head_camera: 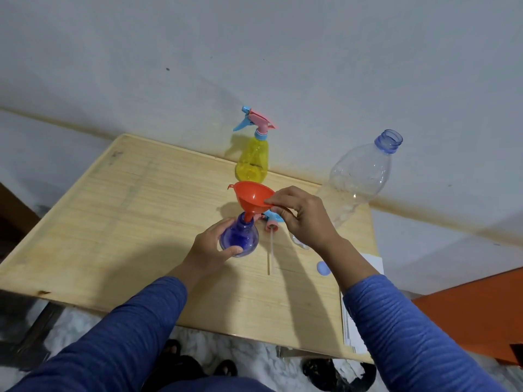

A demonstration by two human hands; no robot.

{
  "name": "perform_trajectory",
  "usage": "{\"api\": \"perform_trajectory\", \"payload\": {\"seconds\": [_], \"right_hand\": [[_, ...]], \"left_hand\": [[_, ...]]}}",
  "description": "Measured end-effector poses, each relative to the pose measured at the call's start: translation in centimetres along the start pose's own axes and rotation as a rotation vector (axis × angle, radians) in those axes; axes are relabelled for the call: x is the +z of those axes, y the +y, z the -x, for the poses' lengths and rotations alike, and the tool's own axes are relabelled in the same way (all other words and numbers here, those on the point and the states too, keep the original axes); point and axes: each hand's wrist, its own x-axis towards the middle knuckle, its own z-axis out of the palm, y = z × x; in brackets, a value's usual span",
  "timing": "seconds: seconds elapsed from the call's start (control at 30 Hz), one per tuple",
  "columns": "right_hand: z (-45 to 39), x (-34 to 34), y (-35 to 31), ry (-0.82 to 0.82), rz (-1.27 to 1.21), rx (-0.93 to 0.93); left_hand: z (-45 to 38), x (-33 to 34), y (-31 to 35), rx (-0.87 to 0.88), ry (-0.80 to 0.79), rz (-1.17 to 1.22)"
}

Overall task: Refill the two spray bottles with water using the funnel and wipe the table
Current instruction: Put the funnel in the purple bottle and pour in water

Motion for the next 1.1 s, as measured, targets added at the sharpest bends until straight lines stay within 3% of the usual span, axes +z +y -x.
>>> {"api": "perform_trajectory", "payload": {"seconds": [0.27, 0.57, 1.1], "right_hand": [[-1.8, 0.8, 0.8, 0.121, -0.164, 0.213], [-4.6, 6.1, 4.1, -0.045, -0.168, 0.425], [-4.9, 8.6, 6.0, -0.248, -0.087, 0.519]], "left_hand": [[0.0, -0.1, 0.0, 0.021, -0.009, -0.038], [-0.2, -0.1, 0.1, 0.026, 0.002, -0.053], [0.0, -0.2, 0.3, 0.044, 0.024, -0.052]]}}
